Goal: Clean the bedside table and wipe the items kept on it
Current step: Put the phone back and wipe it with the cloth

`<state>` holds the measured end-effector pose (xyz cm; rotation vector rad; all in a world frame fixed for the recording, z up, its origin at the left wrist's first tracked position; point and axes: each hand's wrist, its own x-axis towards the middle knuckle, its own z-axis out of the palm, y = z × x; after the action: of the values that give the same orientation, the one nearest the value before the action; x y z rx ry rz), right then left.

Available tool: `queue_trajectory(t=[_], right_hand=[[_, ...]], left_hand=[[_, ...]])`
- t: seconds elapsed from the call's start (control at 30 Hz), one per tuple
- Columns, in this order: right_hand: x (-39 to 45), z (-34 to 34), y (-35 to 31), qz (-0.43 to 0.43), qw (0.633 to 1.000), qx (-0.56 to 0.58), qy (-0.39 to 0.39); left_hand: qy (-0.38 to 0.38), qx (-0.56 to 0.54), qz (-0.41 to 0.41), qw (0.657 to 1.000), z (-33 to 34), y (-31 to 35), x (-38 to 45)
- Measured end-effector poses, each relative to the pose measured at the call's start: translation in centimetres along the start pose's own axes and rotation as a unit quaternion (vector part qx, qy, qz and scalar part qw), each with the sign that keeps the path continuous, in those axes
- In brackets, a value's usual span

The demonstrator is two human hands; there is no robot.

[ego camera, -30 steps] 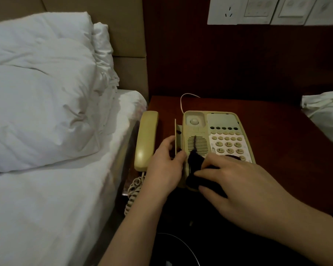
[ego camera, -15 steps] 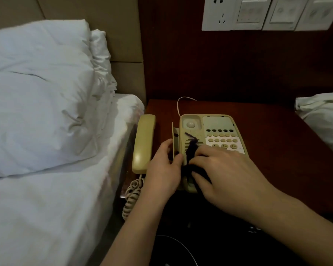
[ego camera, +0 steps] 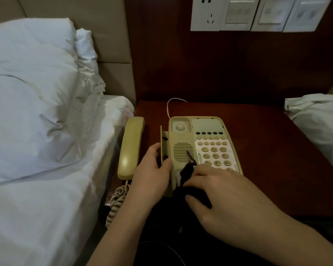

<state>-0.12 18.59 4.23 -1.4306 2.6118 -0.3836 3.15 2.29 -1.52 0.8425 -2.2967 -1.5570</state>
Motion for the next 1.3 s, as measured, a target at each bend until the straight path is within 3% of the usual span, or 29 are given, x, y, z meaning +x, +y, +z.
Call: queue_trajectory(t=[0.2, 0.33, 0.47, 0.57, 0.73, 0.93, 1.1, 1.3], right_hand=[[-2.2, -2.8, 5.0, 0.083, 0.968, 0.186, 0.142], [-0.7, -4.9, 10.0, 0.098, 0.950, 0.218, 0.200], [6.0, -5.4, 12.1, 0.048, 0.978, 0.140, 0.144], [10.1, -3.7, 12.0, -0.022, 0.999, 0.010, 0.031], [9.9, -6.0, 15.2, -0.031, 0.991, -0.130, -0.019], [12.5, -4.1, 13.3, -0.102, 0.994, -0.048, -0.006], [10.8, -6.6, 15.7, -0.052, 0.994, -0.091, -0.032], [7.9, -2.9, 14.8, 0.053, 0.990, 0.072, 0.107]], left_hand=[[0.044, 0.161, 0.024, 0.986, 1.4, 1.1, 0.0], [0.045, 0.267, 0.015, 0.963, 2.2, 1.9, 1.2], [0.041, 0.266, 0.043, 0.962, 2.9, 1.9, 2.0], [0.053, 0.265, 0.038, 0.962, 3.1, 1.5, 1.9], [0.057, 0.268, 0.034, 0.961, 3.3, 1.2, 2.1], [0.067, 0.277, 0.014, 0.958, 3.4, 1.4, 1.9], [0.075, 0.276, 0.026, 0.958, 3.5, 1.3, 1.9], [0.082, 0.274, 0.028, 0.958, 3.8, 1.2, 2.0]])
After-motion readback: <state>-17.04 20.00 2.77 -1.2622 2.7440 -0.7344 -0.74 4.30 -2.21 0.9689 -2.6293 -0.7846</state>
